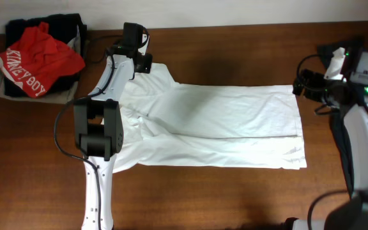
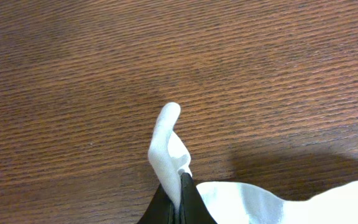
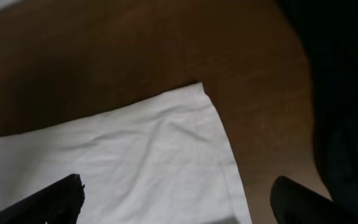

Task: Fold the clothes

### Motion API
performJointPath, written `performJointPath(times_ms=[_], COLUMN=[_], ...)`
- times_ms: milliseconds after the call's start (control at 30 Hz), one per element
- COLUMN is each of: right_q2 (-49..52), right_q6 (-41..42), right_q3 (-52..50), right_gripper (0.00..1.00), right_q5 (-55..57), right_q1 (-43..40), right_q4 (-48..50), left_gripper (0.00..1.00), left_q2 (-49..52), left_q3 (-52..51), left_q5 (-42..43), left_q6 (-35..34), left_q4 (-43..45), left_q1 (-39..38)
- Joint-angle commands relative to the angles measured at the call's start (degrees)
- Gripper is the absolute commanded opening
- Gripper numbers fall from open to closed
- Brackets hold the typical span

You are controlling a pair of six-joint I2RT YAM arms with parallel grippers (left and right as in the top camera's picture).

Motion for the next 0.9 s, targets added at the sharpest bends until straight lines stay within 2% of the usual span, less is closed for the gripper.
performJointPath(times_ms=[0, 100, 267, 333, 367, 400, 433, 467, 500, 533, 633, 867], right_q2=[9.29, 16.9, 26.27, 28.13, 29.03, 29.53, 30.38, 31.06, 31.91, 32.17, 34.03, 36.15], right_q6=[-4.59, -10.6, -11.82, -13.73, -14.43, -14.32, -13.88, -13.86, -13.68, -13.66, -12.83, -12.39], right_q3=[2.86, 6.95, 14.38, 15.56, 15.76, 15.76, 15.76, 15.76, 15.76, 15.76, 15.76, 15.76], right_gripper=[0.99, 0.99, 1.0, 0.95, 0.88, 0.53, 0.44, 0.48, 0.64, 0.71, 0.74, 0.76], right_q5=[-2.16, 1.73, 10.93, 11.02, 11.04, 11.39, 11.91, 12.15, 12.37, 12.28, 12.92, 13.57], right_q1=[0.04, 1.31, 4.24, 5.01, 5.38, 5.46, 5.68, 5.73, 5.75, 5.75, 5.6, 5.6], right_q4=[0.87, -1.11, -1.49, -0.24, 0.81, 1.53, 2.34, 2.67, 2.84, 2.8, 3.21, 5.14], left_gripper=[0.01, 0.01, 0.01, 0.01, 0.01, 0.05, 0.08, 0.08, 0.08, 0.08, 0.08, 0.09], left_q2=[1.57, 1.57, 1.97, 2.4, 2.8, 2.99, 3.43, 3.8, 4.17, 4.61, 5.46, 5.6], left_q3=[0.74, 0.63, 0.44, 0.44, 0.44, 0.44, 0.44, 0.44, 0.44, 0.44, 0.44, 0.44], left_q5=[-0.46, -0.15, 0.13, 0.76, 0.72, 0.72, 0.74, 0.72, 0.72, 0.72, 0.72, 0.72], left_q6=[-1.01, -1.03, -1.05, -1.05, -1.05, -1.05, -1.05, -1.05, -1.05, -1.05, -1.05, -1.05], left_q4=[-0.61, -1.2, -1.57, -1.64, -1.68, -1.66, -1.68, -1.73, -1.86, -1.9, -1.86, -1.81], left_q1=[0.31, 0.26, 0.22, 0.24, 0.24, 0.24, 0.24, 0.24, 0.24, 0.24, 0.24, 0.26])
